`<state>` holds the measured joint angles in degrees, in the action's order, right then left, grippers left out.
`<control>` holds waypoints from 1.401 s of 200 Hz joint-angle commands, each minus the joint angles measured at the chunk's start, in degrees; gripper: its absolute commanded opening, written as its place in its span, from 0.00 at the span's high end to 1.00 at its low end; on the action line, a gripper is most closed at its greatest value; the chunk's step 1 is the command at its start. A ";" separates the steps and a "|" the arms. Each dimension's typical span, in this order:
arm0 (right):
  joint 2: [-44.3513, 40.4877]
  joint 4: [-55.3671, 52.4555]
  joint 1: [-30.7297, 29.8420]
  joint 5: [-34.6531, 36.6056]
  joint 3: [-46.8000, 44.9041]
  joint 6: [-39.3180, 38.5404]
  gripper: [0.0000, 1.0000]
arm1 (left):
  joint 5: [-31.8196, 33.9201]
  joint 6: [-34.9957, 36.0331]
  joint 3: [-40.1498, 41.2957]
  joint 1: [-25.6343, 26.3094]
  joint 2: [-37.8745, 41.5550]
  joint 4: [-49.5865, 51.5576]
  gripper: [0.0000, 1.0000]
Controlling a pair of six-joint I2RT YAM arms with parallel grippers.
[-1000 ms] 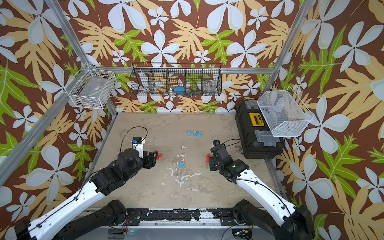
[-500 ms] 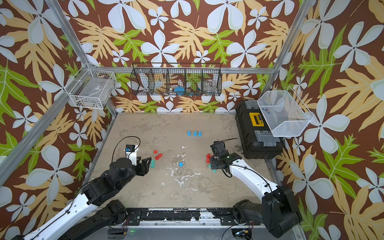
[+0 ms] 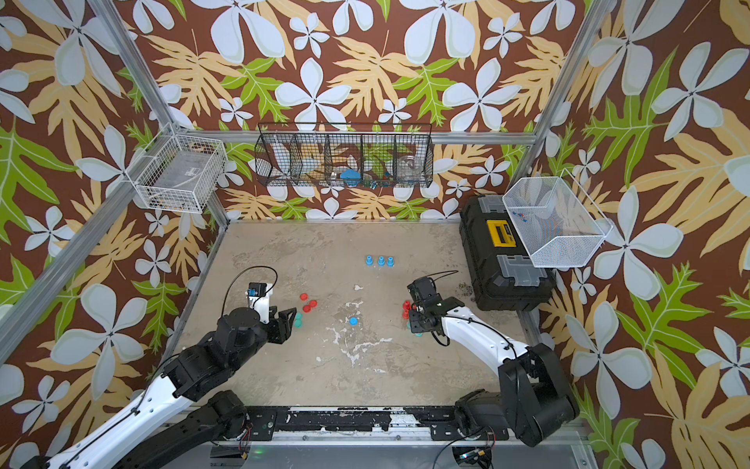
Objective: Close the stamp cap
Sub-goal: Pick up the stamp from the center of the board.
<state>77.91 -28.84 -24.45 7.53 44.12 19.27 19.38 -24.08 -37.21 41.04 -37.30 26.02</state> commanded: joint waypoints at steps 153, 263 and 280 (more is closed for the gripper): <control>4.51 2.89 0.24 0.71 0.61 -0.24 0.68 | 0.05 0.08 -0.04 -0.04 -0.41 -0.71 0.41; 6.03 3.11 0.31 0.24 0.88 -0.29 0.77 | 0.14 0.00 0.03 -0.12 -0.31 -0.62 0.41; 5.86 3.09 0.25 0.27 0.97 -0.37 0.81 | 0.20 -0.01 0.03 -0.08 -0.31 -0.62 0.41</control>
<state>83.74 -26.26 -24.18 7.31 44.71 19.20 19.38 -24.10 -37.21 40.99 -37.69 25.96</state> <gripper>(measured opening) 0.212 0.589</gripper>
